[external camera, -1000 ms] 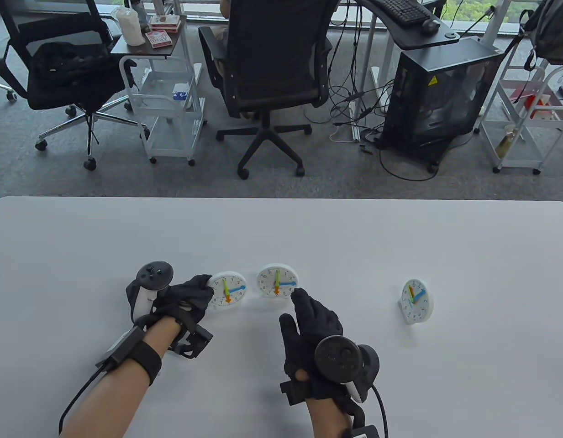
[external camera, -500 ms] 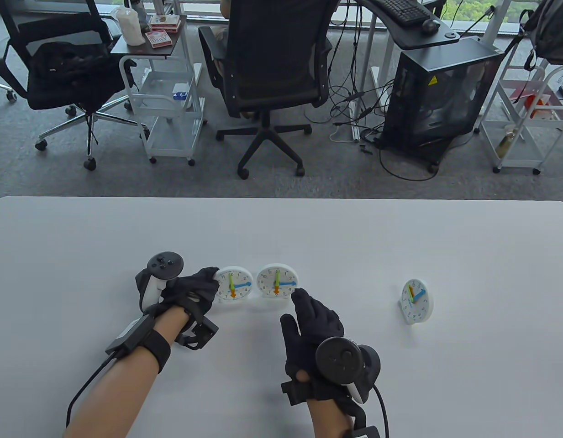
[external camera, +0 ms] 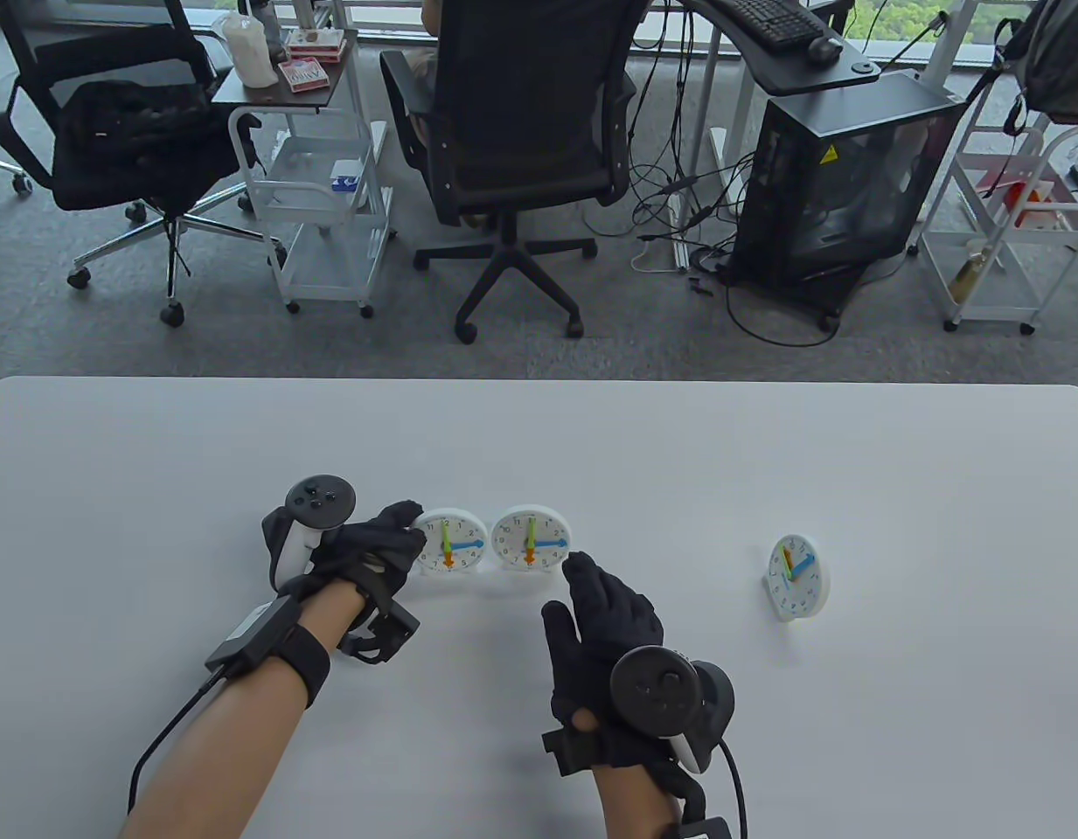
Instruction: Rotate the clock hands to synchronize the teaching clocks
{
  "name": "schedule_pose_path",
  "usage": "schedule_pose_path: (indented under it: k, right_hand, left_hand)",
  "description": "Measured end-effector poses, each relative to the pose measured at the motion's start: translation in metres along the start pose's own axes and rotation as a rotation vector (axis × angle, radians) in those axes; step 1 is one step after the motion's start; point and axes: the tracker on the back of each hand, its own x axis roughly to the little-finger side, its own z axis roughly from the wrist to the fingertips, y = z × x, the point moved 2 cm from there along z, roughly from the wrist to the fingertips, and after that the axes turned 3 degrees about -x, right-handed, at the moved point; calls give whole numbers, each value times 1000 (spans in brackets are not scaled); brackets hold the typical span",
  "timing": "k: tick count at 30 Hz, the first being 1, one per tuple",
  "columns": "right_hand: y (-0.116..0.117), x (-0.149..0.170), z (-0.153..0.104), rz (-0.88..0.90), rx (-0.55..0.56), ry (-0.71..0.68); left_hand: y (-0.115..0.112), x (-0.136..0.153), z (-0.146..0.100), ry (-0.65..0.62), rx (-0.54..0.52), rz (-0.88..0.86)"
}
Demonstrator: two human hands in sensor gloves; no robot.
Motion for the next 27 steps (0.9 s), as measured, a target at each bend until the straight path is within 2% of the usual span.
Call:
schedule_pose_path:
  k: [3,7,13,18,21,27]
  right_hand:
    - [-3,5,1,-15,16,15]
    - [-6,14,3,-42,47,50]
    - [-11,32,5,-99,74,112]
    - [-12,42,3,-137,66,147]
    - [-12,43,2,-161,65,148]
    - [-20,51,-5,-182,89,186]
  left_hand:
    - [14,-4,-17,-48,-122,5]
    - [27,-14,-50,-164,-190,-57]
    - [17,-36,-133,-334,-72,-90]
    - [-2,-31,-188,-392,-7,-46]
    - [-11,-26,-200,-411,1,4]
    - [-24,-35,-208,-510,-10,123]
